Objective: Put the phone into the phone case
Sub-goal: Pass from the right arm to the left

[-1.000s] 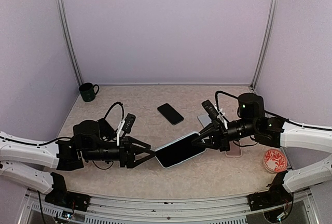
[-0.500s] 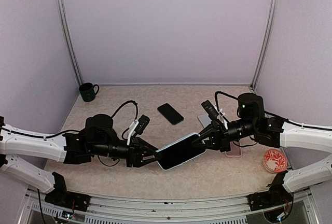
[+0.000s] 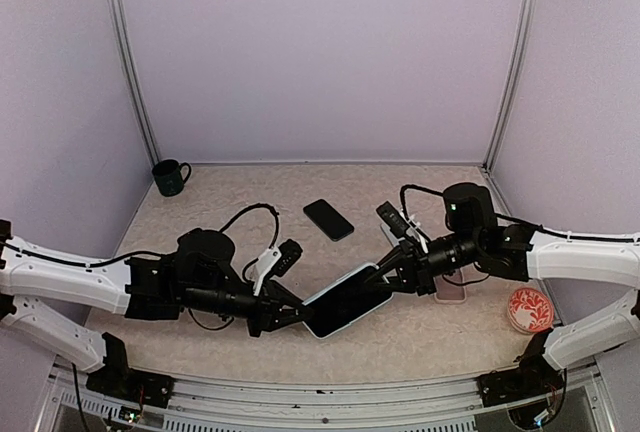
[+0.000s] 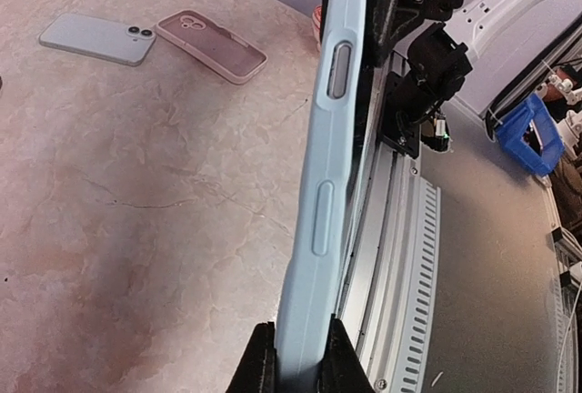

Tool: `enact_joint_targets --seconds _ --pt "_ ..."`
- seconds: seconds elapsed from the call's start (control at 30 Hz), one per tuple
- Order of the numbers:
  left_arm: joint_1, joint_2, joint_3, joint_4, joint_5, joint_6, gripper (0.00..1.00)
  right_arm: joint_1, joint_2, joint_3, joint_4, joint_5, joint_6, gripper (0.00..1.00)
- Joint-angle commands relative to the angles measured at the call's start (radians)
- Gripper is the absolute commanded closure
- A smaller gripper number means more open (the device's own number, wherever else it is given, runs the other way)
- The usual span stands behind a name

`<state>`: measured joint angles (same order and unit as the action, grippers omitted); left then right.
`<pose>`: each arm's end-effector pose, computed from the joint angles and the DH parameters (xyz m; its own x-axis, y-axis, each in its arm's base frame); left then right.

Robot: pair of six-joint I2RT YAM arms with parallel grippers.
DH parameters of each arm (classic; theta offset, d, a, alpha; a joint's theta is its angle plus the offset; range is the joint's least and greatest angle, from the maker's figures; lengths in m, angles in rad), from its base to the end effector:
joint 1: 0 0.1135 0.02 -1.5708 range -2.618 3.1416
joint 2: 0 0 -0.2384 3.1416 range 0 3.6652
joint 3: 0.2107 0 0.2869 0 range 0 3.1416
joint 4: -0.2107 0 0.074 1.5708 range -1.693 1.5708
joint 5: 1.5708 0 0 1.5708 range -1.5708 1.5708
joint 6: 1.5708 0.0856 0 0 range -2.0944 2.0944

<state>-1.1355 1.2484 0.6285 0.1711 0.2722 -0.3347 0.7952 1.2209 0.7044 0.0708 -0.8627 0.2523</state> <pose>0.1261 -0.3258 0.1576 -0.4932 0.3103 -0.8127 0.8613 0.3054 -0.4061 0.1838 0.2803 0.1952 -0.5280 -0.3065 -0.7920 -0.8390 0.0439 0.5423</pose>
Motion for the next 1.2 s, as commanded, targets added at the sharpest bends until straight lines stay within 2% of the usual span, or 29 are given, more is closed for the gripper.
enact_joint_targets --seconds 0.0,0.07,0.13,0.2,0.3,0.5,0.7,0.87,1.03,1.17 --pt "-0.022 -0.021 0.042 0.052 -0.175 -0.003 0.83 0.006 0.014 0.035 0.044 0.096 0.055 1.00" --pt "-0.022 -0.055 0.011 0.081 -0.201 -0.020 0.61 0.006 -0.005 0.023 0.067 0.092 0.052 1.00" --pt "-0.019 -0.091 -0.026 0.121 -0.223 -0.039 0.47 0.006 -0.032 0.006 0.096 0.105 0.053 1.00" --pt "-0.007 -0.137 -0.072 0.166 -0.221 -0.067 0.38 0.006 -0.061 -0.012 0.126 0.122 0.057 1.00" --pt "0.031 -0.204 -0.148 0.250 -0.179 -0.126 0.28 0.004 -0.103 -0.036 0.176 0.143 0.067 1.00" --pt "0.090 -0.268 -0.234 0.362 -0.102 -0.198 0.15 0.003 -0.152 -0.084 0.304 0.157 0.119 1.00" --pt "0.090 -0.217 -0.237 0.440 -0.042 -0.211 0.10 0.001 -0.142 -0.130 0.458 0.156 0.204 1.00" --pt "0.090 -0.139 -0.213 0.495 -0.005 -0.220 0.10 0.001 -0.121 -0.195 0.640 0.141 0.317 1.00" --pt "0.089 -0.063 -0.180 0.530 0.030 -0.224 0.14 0.001 -0.102 -0.243 0.786 0.133 0.393 1.00" --pt "0.089 -0.019 -0.152 0.552 0.038 -0.219 0.22 0.003 -0.072 -0.245 0.820 0.116 0.415 1.00"
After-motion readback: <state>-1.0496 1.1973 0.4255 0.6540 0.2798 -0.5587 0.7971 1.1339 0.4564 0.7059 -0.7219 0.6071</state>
